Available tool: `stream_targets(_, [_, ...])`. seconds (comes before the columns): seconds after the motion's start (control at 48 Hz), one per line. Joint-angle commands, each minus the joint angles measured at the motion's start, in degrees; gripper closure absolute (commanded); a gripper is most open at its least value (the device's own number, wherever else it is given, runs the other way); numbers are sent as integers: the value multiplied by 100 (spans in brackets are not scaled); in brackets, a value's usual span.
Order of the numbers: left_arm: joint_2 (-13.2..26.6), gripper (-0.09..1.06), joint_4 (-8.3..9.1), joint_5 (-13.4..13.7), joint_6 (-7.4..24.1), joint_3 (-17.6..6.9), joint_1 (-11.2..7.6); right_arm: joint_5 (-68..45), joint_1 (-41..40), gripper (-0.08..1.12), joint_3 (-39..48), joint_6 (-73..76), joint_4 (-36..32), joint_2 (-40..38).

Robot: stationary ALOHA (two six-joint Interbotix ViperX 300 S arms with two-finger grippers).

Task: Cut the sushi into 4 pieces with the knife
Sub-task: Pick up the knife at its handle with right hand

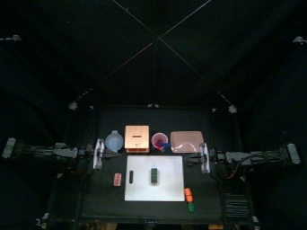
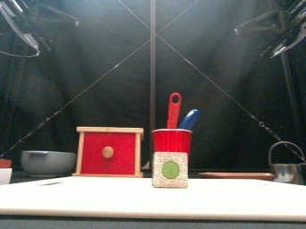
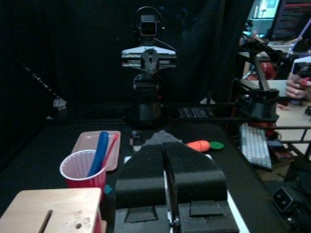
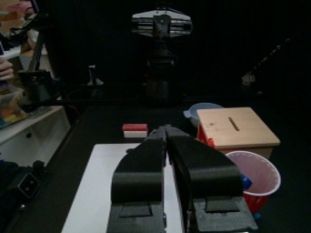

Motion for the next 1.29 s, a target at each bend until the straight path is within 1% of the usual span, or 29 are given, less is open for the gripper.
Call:
stream_targets(0.021, [237, 103, -88, -167, -26, -35, -18, -53, -97, 104, -413, 88, 185, 167])
stream_targets(0.125, [422, 99, -202, -211, -26, -53, -70, 123, -202, 98, -888, 149, 554, 510])
stream_targets(0.188, [527, 98, -264, -211, -18, -62, -88, 396, -299, 97, -1222, 158, 668, 800])
stream_targets(0.312, [729, 97, -325, -211, -18, -79, -105, 1433, -439, 96, -2092, 167, 826, 1503])
stream_targets(0.417, [800, 97, -325, -211, -18, -88, -105, 2303, -563, 93, -2821, 167, 958, 2065])
stream_targets(0.542, [800, 97, -316, -211, -18, -70, -114, 3428, -747, 82, -3656, 167, 1134, 2716])
stream_targets(0.667, [809, 97, -325, -211, -9, -62, -114, 4623, -914, 63, -4324, 176, 1151, 3305])
stream_targets(0.854, [809, 97, -325, -211, 9, -44, -105, 5722, -1020, 38, -5115, 158, 949, 4140])
stream_targets(0.979, [809, 97, -325, -211, -9, -9, -114, 6416, -1099, 22, -5599, 149, 510, 4641])
stream_targets(1.042, [809, 97, -325, -211, -18, 9, -105, 6680, -1116, 16, -5792, 149, 272, 4825])
stream_targets(1.125, [809, 97, -352, -211, -18, 44, -114, 6996, -1116, 12, -6056, 79, 35, 5089])
stream_targets(1.188, [809, 97, -387, -211, -18, 62, -114, 7269, -1116, 11, -6293, 35, -105, 5335])
stream_targets(1.292, [809, 97, -396, -211, -18, 62, -114, 7761, -1116, 12, -6557, -9, -229, 5651])
